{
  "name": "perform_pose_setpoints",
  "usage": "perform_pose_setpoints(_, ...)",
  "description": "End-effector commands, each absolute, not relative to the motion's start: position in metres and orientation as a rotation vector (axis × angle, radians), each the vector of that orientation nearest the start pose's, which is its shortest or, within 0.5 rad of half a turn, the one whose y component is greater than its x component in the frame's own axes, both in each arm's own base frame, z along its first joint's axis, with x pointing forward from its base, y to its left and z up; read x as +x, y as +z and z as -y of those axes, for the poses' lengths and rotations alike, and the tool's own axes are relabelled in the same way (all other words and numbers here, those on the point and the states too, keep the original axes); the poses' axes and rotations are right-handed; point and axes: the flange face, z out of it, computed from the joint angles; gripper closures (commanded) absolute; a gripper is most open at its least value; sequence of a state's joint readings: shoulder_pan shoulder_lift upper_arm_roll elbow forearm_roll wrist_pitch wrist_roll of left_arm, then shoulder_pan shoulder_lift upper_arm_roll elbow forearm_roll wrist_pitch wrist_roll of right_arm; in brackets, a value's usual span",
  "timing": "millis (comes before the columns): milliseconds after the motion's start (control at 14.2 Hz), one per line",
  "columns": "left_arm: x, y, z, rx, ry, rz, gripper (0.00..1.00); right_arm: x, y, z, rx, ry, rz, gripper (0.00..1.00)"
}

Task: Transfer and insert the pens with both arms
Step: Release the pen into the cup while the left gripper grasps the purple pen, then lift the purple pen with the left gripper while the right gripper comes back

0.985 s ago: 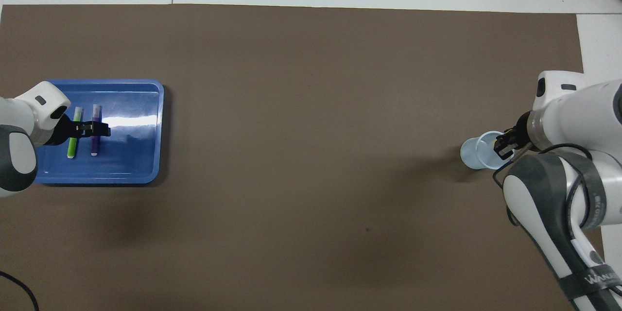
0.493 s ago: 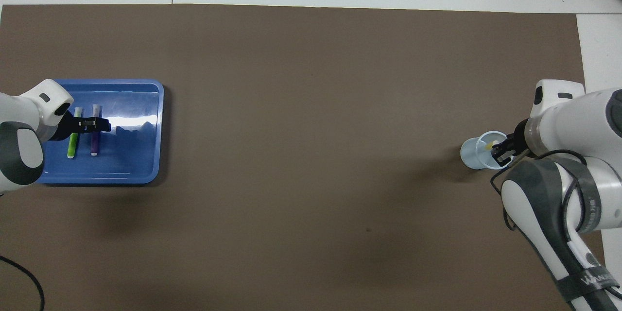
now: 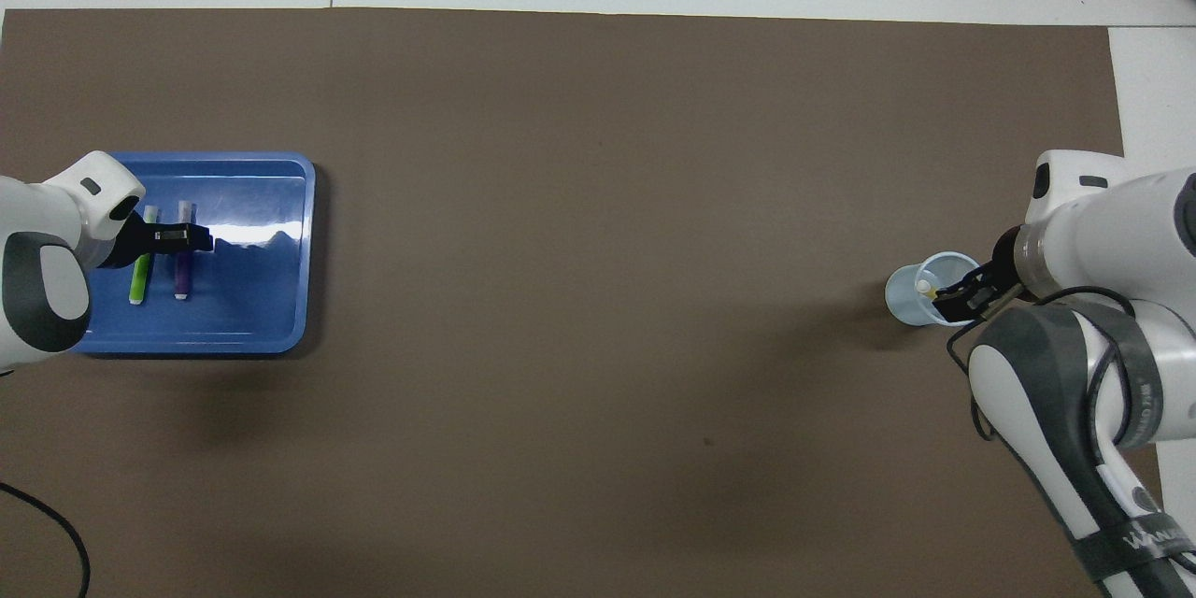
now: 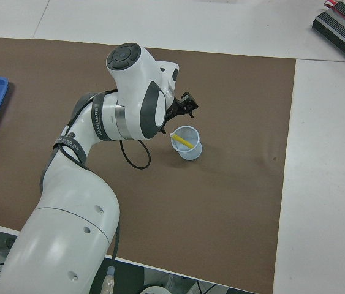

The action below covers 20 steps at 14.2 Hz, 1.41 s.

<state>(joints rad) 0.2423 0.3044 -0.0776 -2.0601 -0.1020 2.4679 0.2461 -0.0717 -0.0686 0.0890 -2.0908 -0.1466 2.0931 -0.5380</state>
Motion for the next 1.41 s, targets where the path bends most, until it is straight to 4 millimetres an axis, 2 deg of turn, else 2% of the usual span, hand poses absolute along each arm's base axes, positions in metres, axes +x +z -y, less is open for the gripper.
perform_pose_setpoints(0, 0.596, 0.286, -0.111, -3.188, -0.208, -0.012, 0.51, 0.539, 0.495, -0.021, -3.094, -0.11, 0.963, 0.0)
perform_pose_setpoints(141, 0.596, 0.285, -0.111, -3.189, -0.205, -0.012, 0.66, 0.541, 0.508, -0.04, -3.037, -0.165, 0.845, 0.0)
perform_pose_setpoints(281, 0.597, 0.285, -0.111, -3.188, -0.208, -0.009, 1.0, 0.54, 0.518, -0.079, -2.994, -0.205, 0.73, 0.0)
perform_pose_setpoints(493, 0.597, 0.286, -0.109, -3.192, -0.199, -0.006, 1.0, 0.534, 0.529, -0.151, -2.929, -0.266, 0.454, 0.0)
perform_pose_setpoints(633, 0.598, 0.29, -0.109, -3.2, -0.168, -0.004, 1.0, 0.528, 0.536, -0.192, -2.868, -0.309, 0.263, 0.0)
perform_pose_setpoints(704, 0.602, 0.297, -0.11, -3.21, -0.129, -0.001, 1.0, 0.525, 0.538, -0.205, -2.83, -0.307, 0.17, 0.0)
perform_pose_setpoints(1055, 0.612, 0.352, -0.101, -3.24, 0.038, 0.104, 1.0, 0.513, 0.541, -0.246, -2.683, -0.224, -0.12, 0.0)
perform_pose_setpoints(1337, 0.604, 0.401, -0.09, -3.234, 0.097, 0.286, 1.0, 0.503, 0.547, -0.275, -2.607, -0.202, -0.295, 0.0)
